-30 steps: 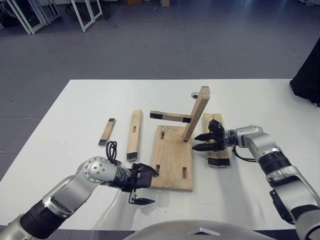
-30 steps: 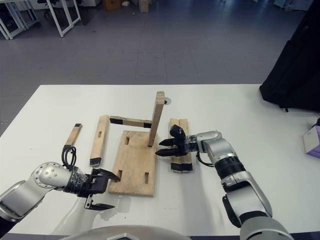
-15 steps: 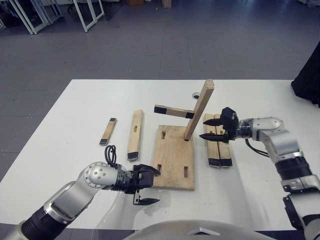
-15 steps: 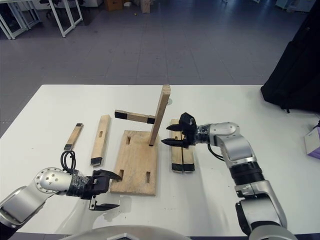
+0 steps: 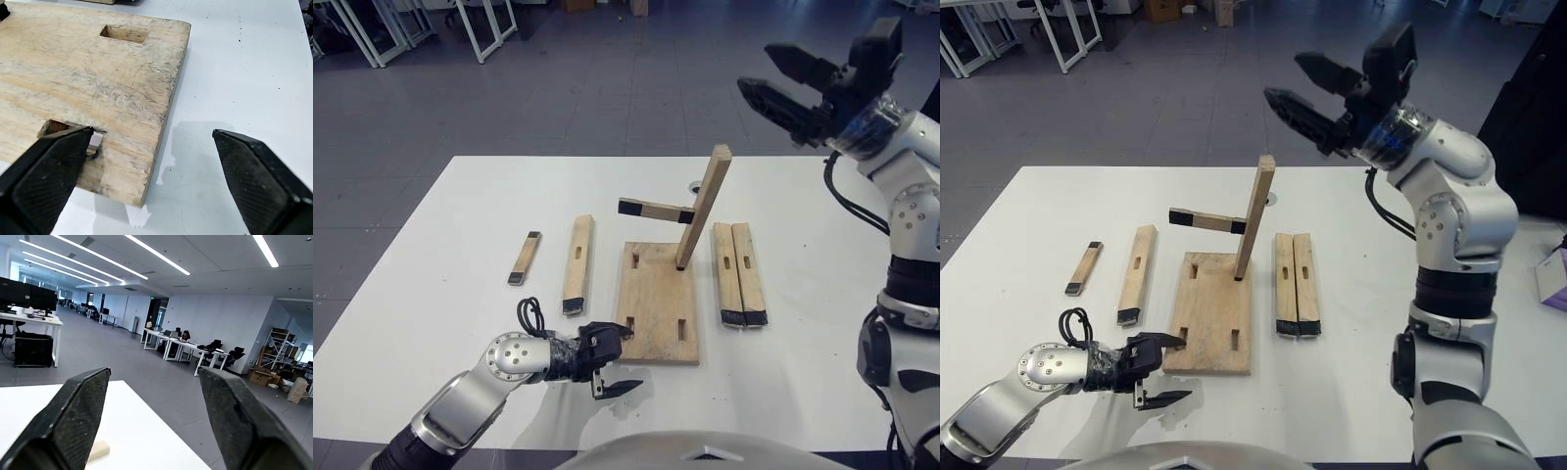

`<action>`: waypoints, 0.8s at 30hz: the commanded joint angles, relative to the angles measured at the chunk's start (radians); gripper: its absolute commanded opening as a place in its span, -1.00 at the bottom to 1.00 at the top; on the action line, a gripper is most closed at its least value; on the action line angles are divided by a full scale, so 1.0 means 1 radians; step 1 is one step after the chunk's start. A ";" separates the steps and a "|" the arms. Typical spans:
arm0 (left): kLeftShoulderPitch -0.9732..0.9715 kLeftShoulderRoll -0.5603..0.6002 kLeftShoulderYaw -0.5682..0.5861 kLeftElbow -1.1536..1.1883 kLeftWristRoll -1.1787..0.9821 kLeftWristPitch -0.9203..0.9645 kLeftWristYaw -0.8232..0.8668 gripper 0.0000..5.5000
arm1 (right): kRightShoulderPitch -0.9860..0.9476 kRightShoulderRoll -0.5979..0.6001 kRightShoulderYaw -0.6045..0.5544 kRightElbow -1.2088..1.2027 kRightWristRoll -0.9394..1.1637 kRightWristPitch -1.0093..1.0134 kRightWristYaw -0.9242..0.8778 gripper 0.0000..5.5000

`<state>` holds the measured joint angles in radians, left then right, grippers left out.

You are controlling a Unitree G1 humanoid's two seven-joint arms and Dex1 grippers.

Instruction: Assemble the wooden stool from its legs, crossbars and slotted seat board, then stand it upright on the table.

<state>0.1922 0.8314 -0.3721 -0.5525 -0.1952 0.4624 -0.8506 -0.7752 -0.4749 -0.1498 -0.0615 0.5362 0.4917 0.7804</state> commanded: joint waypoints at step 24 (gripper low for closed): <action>0.067 0.001 -0.014 0.084 0.006 0.012 0.016 0.64 | 0.214 0.103 0.341 0.218 -0.123 0.013 0.043 0.19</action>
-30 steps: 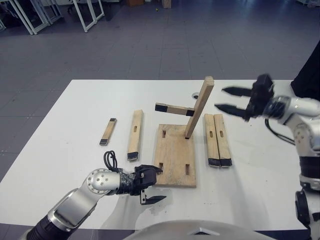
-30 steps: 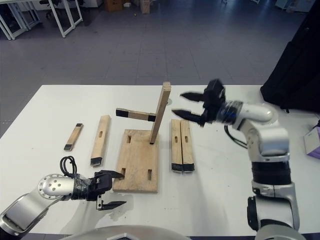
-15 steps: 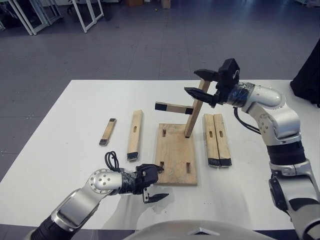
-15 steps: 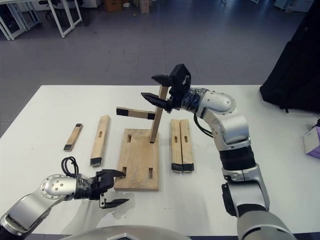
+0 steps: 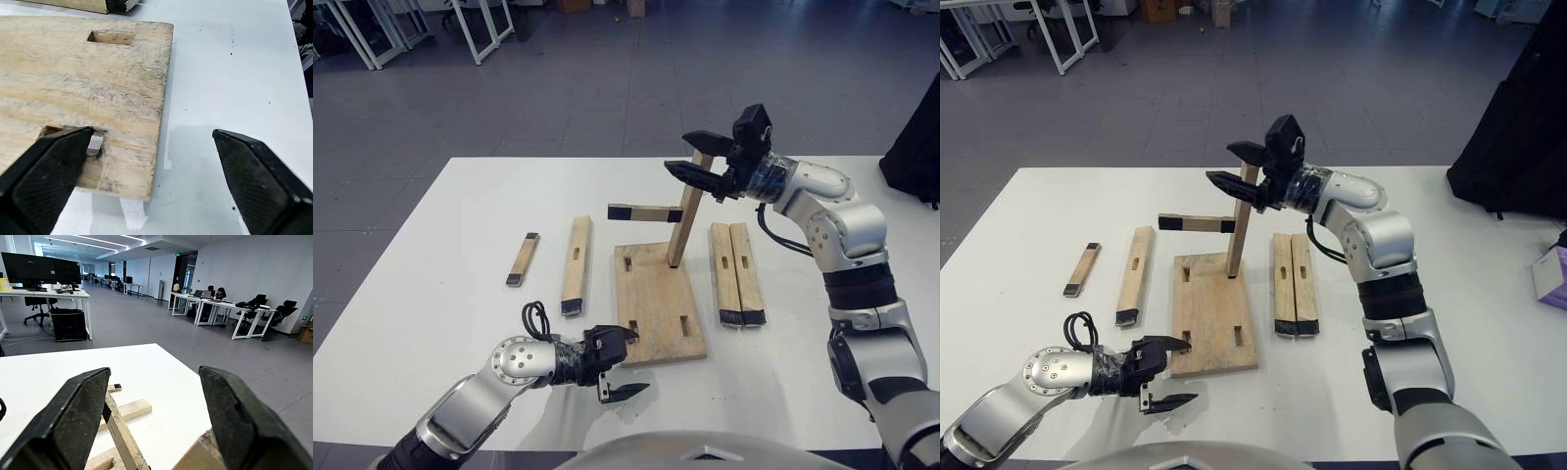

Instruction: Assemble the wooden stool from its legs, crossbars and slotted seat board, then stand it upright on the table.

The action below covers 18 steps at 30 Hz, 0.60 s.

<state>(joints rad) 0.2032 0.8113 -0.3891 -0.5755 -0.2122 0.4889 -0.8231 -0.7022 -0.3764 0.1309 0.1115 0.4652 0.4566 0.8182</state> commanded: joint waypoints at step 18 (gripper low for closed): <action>0.024 -0.018 0.159 0.001 -0.126 -0.054 -0.032 0.64 | 0.082 0.071 -0.105 -0.118 0.001 -0.049 -0.163 0.19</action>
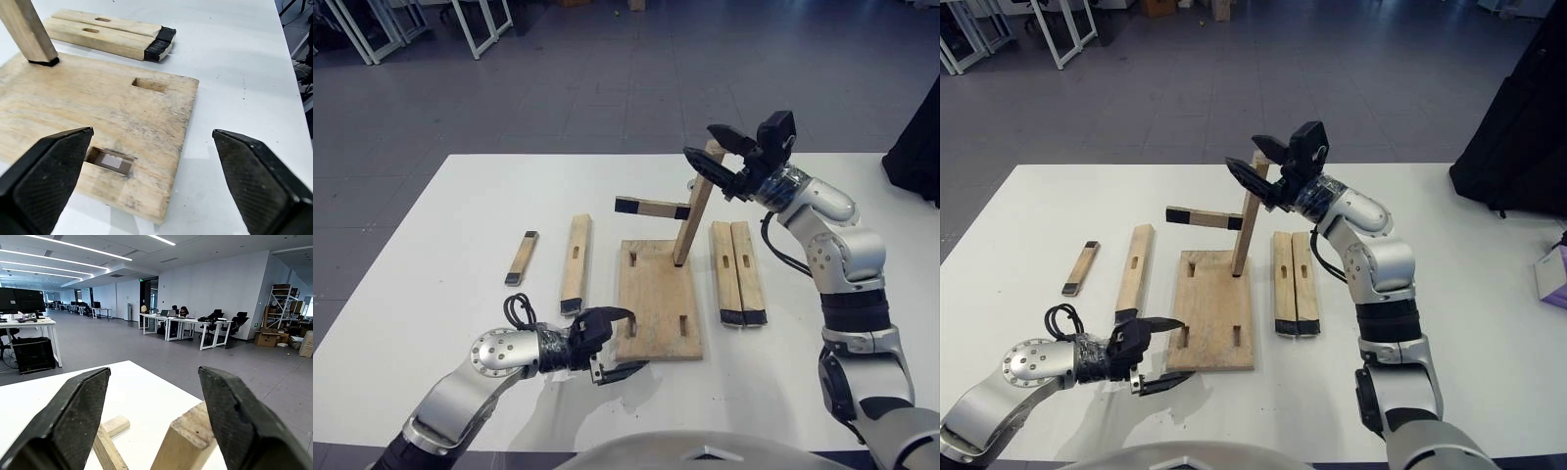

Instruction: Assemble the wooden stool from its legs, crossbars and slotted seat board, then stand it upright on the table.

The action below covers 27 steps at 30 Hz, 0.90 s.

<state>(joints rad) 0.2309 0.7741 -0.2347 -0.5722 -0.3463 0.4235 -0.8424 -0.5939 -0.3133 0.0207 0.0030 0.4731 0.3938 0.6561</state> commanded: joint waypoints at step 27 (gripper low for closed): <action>0.029 0.096 -0.024 0.045 0.076 0.128 -0.031 0.64 | 0.076 0.038 0.024 -0.097 -0.018 0.068 -0.069 0.19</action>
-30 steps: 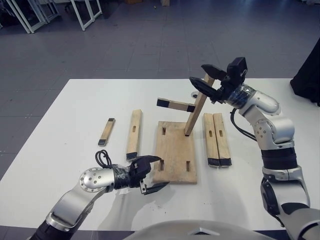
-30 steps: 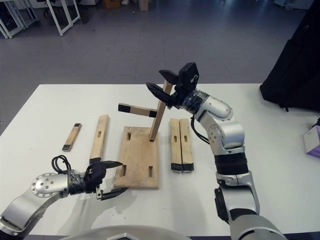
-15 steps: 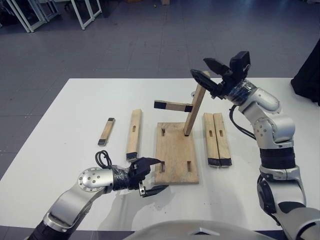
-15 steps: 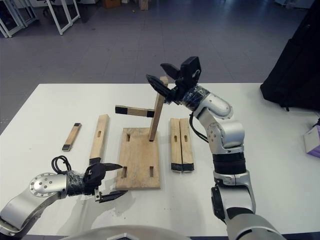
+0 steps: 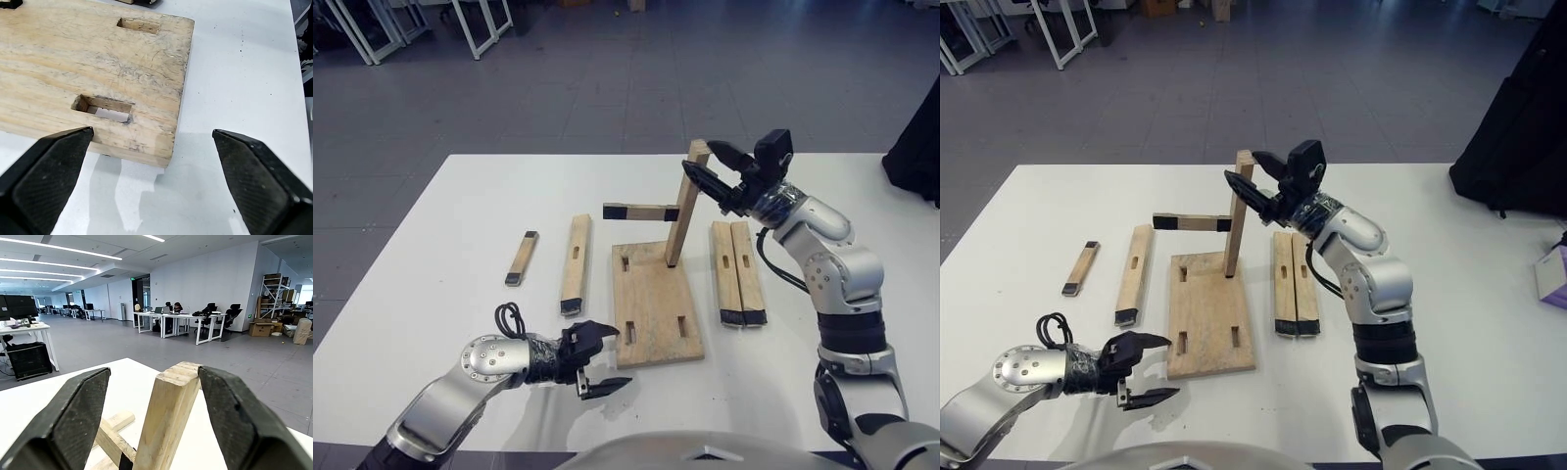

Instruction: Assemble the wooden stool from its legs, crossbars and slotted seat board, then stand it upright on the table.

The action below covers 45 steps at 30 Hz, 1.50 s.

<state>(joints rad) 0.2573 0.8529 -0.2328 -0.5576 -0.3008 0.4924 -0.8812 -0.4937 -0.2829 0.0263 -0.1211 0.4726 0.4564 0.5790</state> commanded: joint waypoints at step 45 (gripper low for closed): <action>-0.199 -0.422 0.358 0.282 0.155 0.027 0.660 0.64 | 0.479 0.115 -0.114 -0.192 -0.199 -0.001 -0.464 0.19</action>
<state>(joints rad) 0.0454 0.4636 0.1292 -0.2411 -0.1462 0.5109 -0.2432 -0.0735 -0.1614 -0.0723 -0.3055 0.2782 0.3564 0.1468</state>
